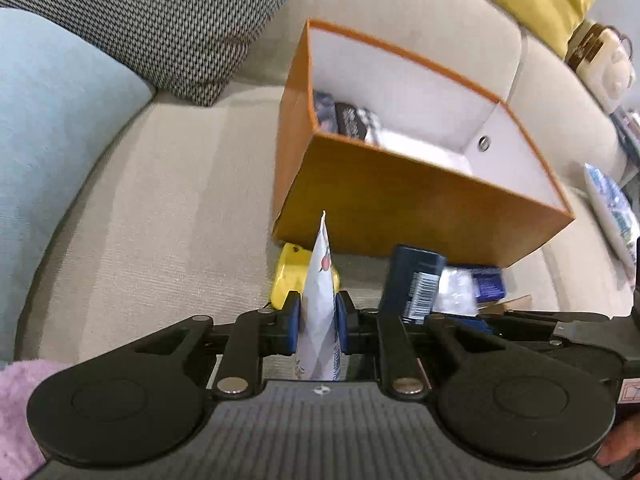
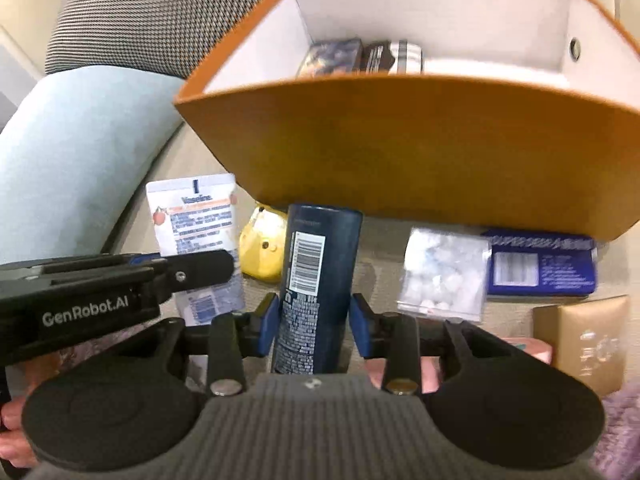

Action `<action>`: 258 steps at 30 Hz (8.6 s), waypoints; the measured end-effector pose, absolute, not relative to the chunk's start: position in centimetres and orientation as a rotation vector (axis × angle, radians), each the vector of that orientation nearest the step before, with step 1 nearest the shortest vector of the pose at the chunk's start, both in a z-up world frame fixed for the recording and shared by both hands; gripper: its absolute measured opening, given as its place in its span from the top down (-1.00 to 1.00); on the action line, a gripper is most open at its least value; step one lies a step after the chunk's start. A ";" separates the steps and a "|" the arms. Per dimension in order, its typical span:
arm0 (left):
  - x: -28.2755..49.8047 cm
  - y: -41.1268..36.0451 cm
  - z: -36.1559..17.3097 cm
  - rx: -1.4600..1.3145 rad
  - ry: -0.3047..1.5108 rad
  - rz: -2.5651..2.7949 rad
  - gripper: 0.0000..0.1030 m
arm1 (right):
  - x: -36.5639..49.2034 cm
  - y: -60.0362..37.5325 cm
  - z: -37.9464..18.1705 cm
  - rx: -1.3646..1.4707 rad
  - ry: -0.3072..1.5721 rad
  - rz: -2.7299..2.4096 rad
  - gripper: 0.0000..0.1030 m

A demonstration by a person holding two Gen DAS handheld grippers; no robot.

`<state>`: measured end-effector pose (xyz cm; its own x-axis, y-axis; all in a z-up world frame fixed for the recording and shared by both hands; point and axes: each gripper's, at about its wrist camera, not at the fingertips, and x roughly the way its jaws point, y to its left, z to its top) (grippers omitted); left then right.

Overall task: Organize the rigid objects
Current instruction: 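Lift the lotion tube and deodorant stick with both tools over the shoebox, then lower the lotion tube and deodorant into the shoebox beside the cases with both tools, then open both tools to release the items and raise them back toward the pile, then grasp the pink bottle neck with the left tool while the right tool grasps the pink cup, then lift the pink bottle with the left tool while the right tool lifts the pink watering-can cup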

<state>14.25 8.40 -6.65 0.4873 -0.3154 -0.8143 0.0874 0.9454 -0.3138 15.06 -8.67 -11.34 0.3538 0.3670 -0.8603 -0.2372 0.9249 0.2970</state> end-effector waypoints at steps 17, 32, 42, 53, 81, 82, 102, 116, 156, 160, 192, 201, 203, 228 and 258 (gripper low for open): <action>13.4 5.1 1.9 -0.195 0.824 -0.319 0.62 | 10.9 -14.8 -2.0 0.116 0.850 0.355 0.28; 21.4 1.0 4.7 -0.127 0.784 -0.453 0.61 | 16.5 -18.5 4.3 0.005 0.701 0.342 0.30; 27.7 -1.4 -1.6 -0.180 1.003 -0.509 0.62 | 22.4 -19.2 -0.5 -0.082 0.886 0.347 0.31; 32.3 -2.6 -5.5 -0.210 1.169 -0.508 0.62 | 27.2 -19.7 -5.0 -0.060 1.116 0.353 0.32; 41.4 -2.7 -13.3 -0.343 1.355 -0.419 0.53 | 37.6 -19.4 -11.3 0.162 1.270 0.285 0.72; 41.2 -2.7 -13.1 -0.334 1.348 -0.420 0.49 | 37.5 -19.4 -11.2 0.145 1.264 0.287 0.72; 37.0 -4.9 -12.0 -0.112 1.344 -0.438 0.61 | 34.8 -17.3 -12.5 -0.075 1.320 0.390 0.31; 37.1 -2.6 -11.1 -0.227 1.323 -0.434 0.65 | 36.3 -17.3 -12.5 -0.053 1.308 0.370 0.34; 9.1 0.7 -8.7 -0.286 1.224 -0.417 0.64 | 6.7 -20.6 -8.9 0.070 1.031 0.259 0.16; 8.5 0.3 -10.2 -0.269 1.239 -0.442 0.64 | 5.3 -20.9 -9.8 0.033 1.021 0.248 0.16; 8.6 -2.1 -13.9 -0.250 1.204 -0.430 0.40 | 5.8 -20.5 -11.8 0.059 1.033 0.270 0.05; 7.4 1.0 -11.0 -0.292 1.125 -0.367 0.45 | 6.0 -18.2 -12.6 -0.071 1.050 0.283 -0.27; 7.3 1.3 -10.8 -0.292 1.122 -0.354 0.45 | 6.1 -17.1 -13.1 -0.130 1.062 0.286 -0.37; 8.2 3.3 -7.2 -0.205 1.171 -0.258 0.44 | 5.9 -15.6 -8.4 -0.105 0.951 0.399 0.06; 10.9 5.9 -4.2 -0.034 1.247 -0.326 0.25 | 13.4 -12.3 -8.2 0.106 1.208 0.523 0.26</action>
